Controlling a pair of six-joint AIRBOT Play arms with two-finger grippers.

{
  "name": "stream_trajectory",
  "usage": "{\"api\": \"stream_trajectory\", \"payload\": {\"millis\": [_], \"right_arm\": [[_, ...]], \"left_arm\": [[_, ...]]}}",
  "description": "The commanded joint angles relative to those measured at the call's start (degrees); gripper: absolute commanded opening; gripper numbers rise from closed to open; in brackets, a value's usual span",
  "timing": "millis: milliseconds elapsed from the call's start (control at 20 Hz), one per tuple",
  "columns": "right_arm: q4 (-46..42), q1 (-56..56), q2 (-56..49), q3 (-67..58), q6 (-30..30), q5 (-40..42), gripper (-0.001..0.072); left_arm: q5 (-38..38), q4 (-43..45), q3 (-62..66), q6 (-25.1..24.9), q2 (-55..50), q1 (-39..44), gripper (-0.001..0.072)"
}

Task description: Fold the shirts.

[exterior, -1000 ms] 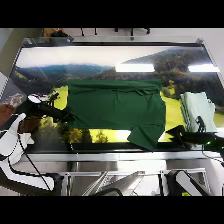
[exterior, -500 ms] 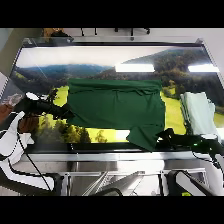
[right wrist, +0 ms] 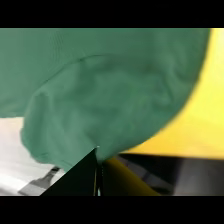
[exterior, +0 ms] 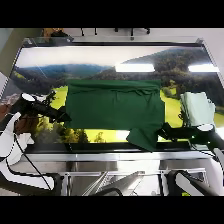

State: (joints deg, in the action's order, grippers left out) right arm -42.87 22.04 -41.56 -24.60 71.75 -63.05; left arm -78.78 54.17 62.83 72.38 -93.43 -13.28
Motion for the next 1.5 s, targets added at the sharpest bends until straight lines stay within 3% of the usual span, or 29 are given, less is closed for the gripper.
{"api": "stream_trajectory", "payload": {"millis": [0,100,300,500,650,800,1250,1300,1350,1400,1450], "right_arm": [[-16.79,2.01,6.58,-1.29,13.86,-9.60,0.0019],[-22.99,2.03,10.01,-1.29,17.92,-13.44,0.0019],[-25.92,2.03,15.47,-1.42,17.99,-14.27,0.0019],[-9.64,2.01,14.71,-4.24,8.55,-3.91,0.0019],[7.30,1.77,9.01,-8.22,-0.44,5.90,0.0019],[16.13,-0.33,-1.18,-13.97,-8.83,13.20,0.0019],[18.53,-6.91,-28.57,-27.30,-20.85,21.05,0.0029],[18.47,-6.71,-29.18,-28.02,-21.66,20.31,0.0149],[18.49,-5.97,-28.98,-28.96,-23.17,17.55,0.0360],[18.43,-4.76,-28.46,-30.23,-24.55,13.66,0.0423],[17.57,-3.32,-27.65,-31.50,-25.27,10.14,0.0486]], "left_arm": [[-2.58,7.21,-4.72,2.93,3.76,-2.54,0.0012],[-3.39,8.59,-8.90,4.07,6.51,-4.22,0.0012],[-4.42,9.03,-14.95,4.63,10.60,-7.02,0.0012],[-5.09,5.46,-10.23,4.66,11.80,-4.96,0.0013],[-3.26,3.69,-2.03,4.98,10.99,-1.33,0.0012],[-0.50,3.67,7.21,6.80,6.60,1.84,0.0012],[1.46,3.67,30.14,7.91,-15.19,4.11,0.0016],[0.17,3.72,32.06,7.89,-16.76,4.11,0.0020],[-1.42,3.72,33.77,7.87,-17.86,4.11,0.0265],[-2.99,3.72,35.26,7.89,-18.53,4.11,0.0676],[-4.24,3.72,36.57,8.04,-18.88,4.00,0.0699]]}}
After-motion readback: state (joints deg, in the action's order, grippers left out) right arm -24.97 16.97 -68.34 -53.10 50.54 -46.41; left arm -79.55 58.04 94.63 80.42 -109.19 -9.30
